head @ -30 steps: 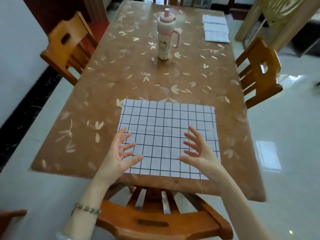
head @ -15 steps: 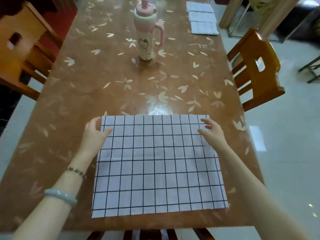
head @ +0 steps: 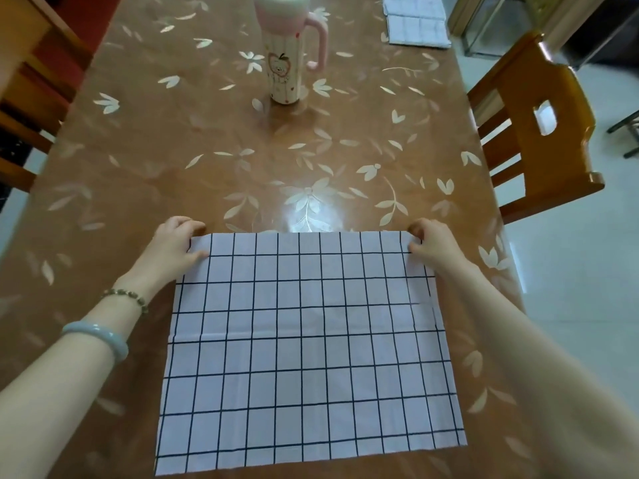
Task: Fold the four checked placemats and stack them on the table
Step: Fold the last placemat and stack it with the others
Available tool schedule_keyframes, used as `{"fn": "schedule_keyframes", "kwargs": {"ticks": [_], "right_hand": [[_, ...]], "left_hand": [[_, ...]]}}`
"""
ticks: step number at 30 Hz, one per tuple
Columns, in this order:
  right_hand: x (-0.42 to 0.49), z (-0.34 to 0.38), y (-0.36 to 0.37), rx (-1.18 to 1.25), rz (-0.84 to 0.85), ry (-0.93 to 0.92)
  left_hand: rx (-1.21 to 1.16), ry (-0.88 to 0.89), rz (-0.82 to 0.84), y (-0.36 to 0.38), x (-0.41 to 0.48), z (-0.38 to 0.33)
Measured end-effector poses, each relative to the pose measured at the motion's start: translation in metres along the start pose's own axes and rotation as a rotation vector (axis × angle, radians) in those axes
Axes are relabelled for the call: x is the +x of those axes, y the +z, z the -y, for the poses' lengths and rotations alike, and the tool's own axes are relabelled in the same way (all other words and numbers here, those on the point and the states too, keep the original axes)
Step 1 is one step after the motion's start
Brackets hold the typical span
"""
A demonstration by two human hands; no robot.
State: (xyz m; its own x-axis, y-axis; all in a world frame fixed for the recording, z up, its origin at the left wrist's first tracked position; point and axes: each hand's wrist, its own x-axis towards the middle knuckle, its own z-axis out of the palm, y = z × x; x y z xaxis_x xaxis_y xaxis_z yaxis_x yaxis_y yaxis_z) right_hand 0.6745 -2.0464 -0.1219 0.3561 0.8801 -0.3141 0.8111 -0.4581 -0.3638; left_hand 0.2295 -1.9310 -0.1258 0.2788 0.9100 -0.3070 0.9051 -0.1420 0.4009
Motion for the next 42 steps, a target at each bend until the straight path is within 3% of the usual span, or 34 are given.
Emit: {"fn": "schedule_keyframes", "kwargs": {"ticks": [9, 19, 26, 31, 34, 42], "right_hand": [[0.004, 0.001, -0.013, 0.085, 0.14, 0.103], [-0.04, 0.012, -0.061, 0.384, -0.133, -0.044], [-0.129, 0.0, -0.064, 0.417, -0.06, -0.053], [-0.182, -0.016, -0.034, 0.306, -0.013, -0.022], [-0.2, -0.022, -0.012, 0.119, 0.013, -0.081], [-0.208, -0.044, 0.032, -0.19, 0.158, -0.114]], "left_hand": [[-0.008, -0.009, 0.052, -0.008, 0.003, 0.002], [-0.244, 0.094, -0.237, -0.071, -0.042, -0.016], [-0.299, 0.115, -0.088, -0.086, -0.133, -0.011], [-0.203, 0.125, 0.05, -0.055, -0.181, 0.009], [-0.095, 0.167, 0.139, -0.029, -0.197, 0.023], [0.042, 0.173, 0.184, 0.022, -0.209, 0.051]]}}
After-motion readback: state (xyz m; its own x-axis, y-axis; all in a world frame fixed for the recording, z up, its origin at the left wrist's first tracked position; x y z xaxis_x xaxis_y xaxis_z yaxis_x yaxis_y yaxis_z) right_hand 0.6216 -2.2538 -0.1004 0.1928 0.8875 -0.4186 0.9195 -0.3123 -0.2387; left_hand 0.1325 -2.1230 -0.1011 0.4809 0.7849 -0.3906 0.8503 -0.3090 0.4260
